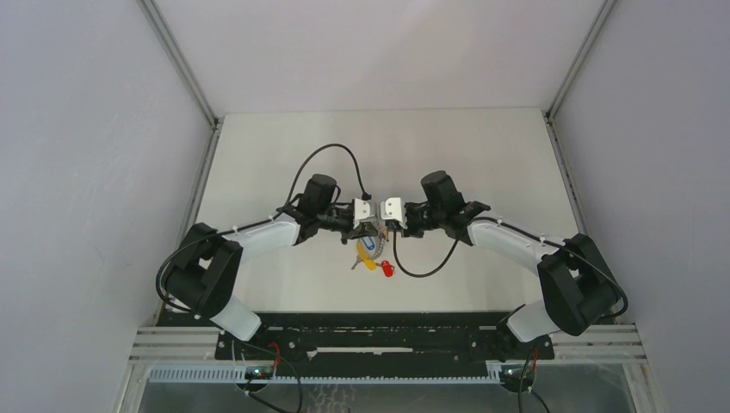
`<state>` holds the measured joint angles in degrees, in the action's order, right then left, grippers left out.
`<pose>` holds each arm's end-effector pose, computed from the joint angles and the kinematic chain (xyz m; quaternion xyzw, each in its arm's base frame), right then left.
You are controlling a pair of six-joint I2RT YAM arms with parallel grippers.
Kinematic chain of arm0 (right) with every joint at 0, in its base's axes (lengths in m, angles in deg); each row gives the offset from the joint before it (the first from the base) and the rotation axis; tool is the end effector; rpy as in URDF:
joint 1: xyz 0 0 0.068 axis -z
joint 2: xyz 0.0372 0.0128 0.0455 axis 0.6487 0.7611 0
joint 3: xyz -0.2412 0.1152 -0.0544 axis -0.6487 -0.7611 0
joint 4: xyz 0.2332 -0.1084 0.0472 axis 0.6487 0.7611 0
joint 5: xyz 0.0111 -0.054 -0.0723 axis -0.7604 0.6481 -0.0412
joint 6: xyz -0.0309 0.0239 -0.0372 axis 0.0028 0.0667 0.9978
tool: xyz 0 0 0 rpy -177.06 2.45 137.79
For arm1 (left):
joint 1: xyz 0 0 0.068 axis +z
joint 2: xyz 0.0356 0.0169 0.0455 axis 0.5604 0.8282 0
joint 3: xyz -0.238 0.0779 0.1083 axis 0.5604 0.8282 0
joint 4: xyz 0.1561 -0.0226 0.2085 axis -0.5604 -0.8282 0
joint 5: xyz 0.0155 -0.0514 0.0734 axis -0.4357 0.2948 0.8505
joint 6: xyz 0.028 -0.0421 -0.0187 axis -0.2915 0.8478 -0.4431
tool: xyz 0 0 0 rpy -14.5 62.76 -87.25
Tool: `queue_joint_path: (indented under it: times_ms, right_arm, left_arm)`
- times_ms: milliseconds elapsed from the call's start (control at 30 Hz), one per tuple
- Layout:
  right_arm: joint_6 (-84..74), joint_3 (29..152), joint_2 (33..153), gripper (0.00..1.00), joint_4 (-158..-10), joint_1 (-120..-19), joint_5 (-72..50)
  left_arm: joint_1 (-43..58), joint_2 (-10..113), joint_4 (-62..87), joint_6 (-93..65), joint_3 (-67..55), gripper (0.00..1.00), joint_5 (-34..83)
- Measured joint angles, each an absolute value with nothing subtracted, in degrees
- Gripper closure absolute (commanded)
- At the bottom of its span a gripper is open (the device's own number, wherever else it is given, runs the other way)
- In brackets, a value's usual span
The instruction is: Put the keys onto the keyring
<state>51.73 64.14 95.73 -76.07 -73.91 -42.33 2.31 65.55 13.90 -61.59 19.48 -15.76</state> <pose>0.2391 0.1851 0.2168 -0.6748 0.5561 0.2518 0.4147 0.2533 -0.1882 0.1922 0.6042 0.5880 -0.3564 0.4027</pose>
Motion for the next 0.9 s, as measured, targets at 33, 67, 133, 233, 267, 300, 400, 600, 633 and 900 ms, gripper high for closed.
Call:
queue_joint_path:
  times_ms: [33,67,133,233,267,300,400,600,633,900]
  right_arm:
    - [51.7,64.1,95.6,1.00,-76.1,-73.9,-42.3]
    - [51.7,64.1,95.5,1.00,-76.1,-73.9,-42.3]
    - [51.7,64.1,95.5,1.00,-76.1,-73.9,-42.3]
    - [51.7,64.1,95.5,1.00,-76.1,-73.9,-42.3]
    - [51.7,64.1,95.5,1.00,-76.1,-73.9,-42.3]
    - [51.7,64.1,95.5,1.00,-76.1,-73.9,-42.4]
    - [51.7,64.1,95.5,1.00,-76.1,-73.9,-42.5]
    - [51.9,64.1,95.7,1.00,-76.1,-73.9,-42.6]
    - [51.9,64.1,95.7,1.00,-76.1,-73.9,-42.6]
    - [51.9,64.1,96.5,1.00,-75.9,-73.9,-42.8]
  left_arm:
    - [2.3,65.5,13.9,-61.6,19.5,1.00,-15.8]
    - [2.3,65.5,13.9,-61.8,19.5,1.00,-15.8]
    - [2.3,65.5,13.9,-61.9,19.5,1.00,-15.8]
    - [2.3,65.5,13.9,-61.9,19.5,1.00,-15.8]
    - [2.3,65.5,13.9,-62.0,19.5,1.00,-15.8]
    - [2.3,65.5,13.9,-62.0,19.5,1.00,-15.8]
    - [2.3,65.5,13.9,-62.0,19.5,1.00,-15.8]
    - [2.3,65.5,13.8,-62.0,19.5,1.00,-15.8]
    - [2.3,65.5,13.7,-62.0,19.5,1.00,-15.8]
    - [2.3,65.5,13.7,-62.0,19.5,1.00,-15.8]
